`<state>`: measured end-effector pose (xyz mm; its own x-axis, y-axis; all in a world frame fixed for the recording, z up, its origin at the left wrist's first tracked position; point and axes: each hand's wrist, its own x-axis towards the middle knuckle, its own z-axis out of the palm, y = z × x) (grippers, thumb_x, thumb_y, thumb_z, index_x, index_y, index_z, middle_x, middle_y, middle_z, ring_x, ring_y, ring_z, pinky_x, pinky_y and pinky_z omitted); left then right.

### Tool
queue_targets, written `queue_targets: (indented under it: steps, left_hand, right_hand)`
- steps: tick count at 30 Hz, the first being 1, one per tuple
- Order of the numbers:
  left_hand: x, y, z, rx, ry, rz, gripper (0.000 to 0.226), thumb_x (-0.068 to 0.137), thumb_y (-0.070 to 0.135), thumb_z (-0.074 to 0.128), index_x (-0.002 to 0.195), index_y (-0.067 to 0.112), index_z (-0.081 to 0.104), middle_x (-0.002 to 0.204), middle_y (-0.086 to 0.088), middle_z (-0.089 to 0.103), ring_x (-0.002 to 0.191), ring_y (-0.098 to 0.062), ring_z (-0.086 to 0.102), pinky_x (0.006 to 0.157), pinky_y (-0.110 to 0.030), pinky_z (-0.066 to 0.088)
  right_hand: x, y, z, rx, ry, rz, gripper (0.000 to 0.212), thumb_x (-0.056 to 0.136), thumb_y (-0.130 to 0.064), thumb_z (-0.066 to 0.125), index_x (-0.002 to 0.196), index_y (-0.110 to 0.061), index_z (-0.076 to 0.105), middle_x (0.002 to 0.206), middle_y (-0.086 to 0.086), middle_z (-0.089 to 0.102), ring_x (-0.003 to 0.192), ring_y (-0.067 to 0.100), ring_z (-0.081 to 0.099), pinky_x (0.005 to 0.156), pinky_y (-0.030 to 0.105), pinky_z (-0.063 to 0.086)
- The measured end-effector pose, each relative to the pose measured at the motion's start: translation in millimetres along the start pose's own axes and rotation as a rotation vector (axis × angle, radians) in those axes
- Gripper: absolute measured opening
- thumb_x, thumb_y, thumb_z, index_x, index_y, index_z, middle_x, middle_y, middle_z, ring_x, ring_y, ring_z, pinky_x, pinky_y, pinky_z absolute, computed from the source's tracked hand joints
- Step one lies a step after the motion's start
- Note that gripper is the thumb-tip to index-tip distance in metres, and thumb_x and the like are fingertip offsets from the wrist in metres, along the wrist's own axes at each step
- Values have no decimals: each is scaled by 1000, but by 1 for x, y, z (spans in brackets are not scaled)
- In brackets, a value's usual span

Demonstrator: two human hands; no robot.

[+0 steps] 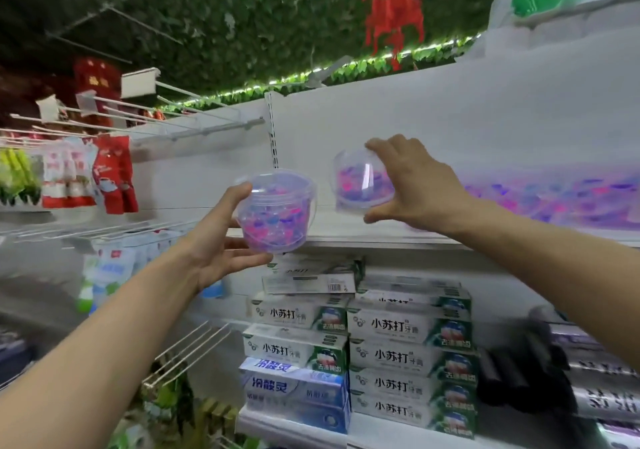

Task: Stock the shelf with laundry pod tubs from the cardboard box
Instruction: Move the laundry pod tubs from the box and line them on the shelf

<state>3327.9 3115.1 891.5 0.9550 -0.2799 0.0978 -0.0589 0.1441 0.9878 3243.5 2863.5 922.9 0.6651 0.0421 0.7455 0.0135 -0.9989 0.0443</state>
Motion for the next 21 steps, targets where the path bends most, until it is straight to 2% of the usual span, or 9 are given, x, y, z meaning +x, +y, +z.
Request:
queue_targets:
  steps: [4, 7, 9, 11, 14, 18, 21]
  left_hand:
    - [32, 4, -13, 0, -22, 18, 58, 79, 57, 63, 112, 11, 51, 106, -22, 59, 90, -32, 68, 72, -42, 61]
    - [59, 4, -22, -12, -55, 16, 57, 78, 57, 64, 110, 12, 52, 106, -22, 59, 89, -32, 69, 72, -42, 61]
    - [77, 2, -27, -34, -81, 5, 57, 78, 54, 65, 112, 10, 52, 107, -23, 59, 89, -33, 69, 71, -44, 61]
    - [94, 2, -30, -40, -104, -20, 61, 79, 53, 65, 117, 9, 50, 109, -25, 58, 92, -35, 68, 73, -47, 60]
    - [117, 5, -33, -14, -130, -53, 64, 78, 56, 65, 118, 9, 49, 111, -24, 57, 95, -37, 67, 70, -44, 61]
    - [140, 7, -34, 36, -182, -65, 67, 77, 58, 65, 119, 8, 50, 103, -23, 58, 84, -36, 69, 67, -38, 61]
    - [153, 7, -33, 52, -232, -69, 62, 79, 56, 64, 116, 8, 51, 103, -22, 58, 83, -35, 69, 71, -39, 61]
  right_hand:
    - [30, 1, 37, -152, -151, -16, 93, 64, -45, 81, 139, -25, 30, 130, 1, 39, 122, 22, 34, 73, 38, 50]
    - [50, 5, 59, -199, -194, -19, 66, 82, -45, 65, 137, -23, 35, 129, 2, 43, 119, 23, 39, 77, 37, 47]
    - [61, 8, 75, -246, -216, -11, 48, 92, -37, 55, 135, -20, 40, 126, 3, 46, 117, 23, 43, 79, 36, 45]
    - [74, 12, 90, -270, -209, 34, 41, 94, -21, 51, 134, -20, 42, 124, 4, 49, 115, 24, 46, 79, 36, 46]
    - [94, 19, 108, -319, -268, 105, 48, 90, -2, 42, 136, -19, 41, 124, 6, 51, 114, 27, 49, 79, 37, 48]
    - [110, 24, 128, -339, -369, 210, 57, 88, -2, 41, 140, -22, 33, 135, 1, 48, 124, 25, 45, 74, 34, 41]
    - [115, 23, 130, -342, -432, 241, 61, 90, -4, 39, 146, -24, 24, 147, -2, 36, 132, 24, 36, 90, 40, 44]
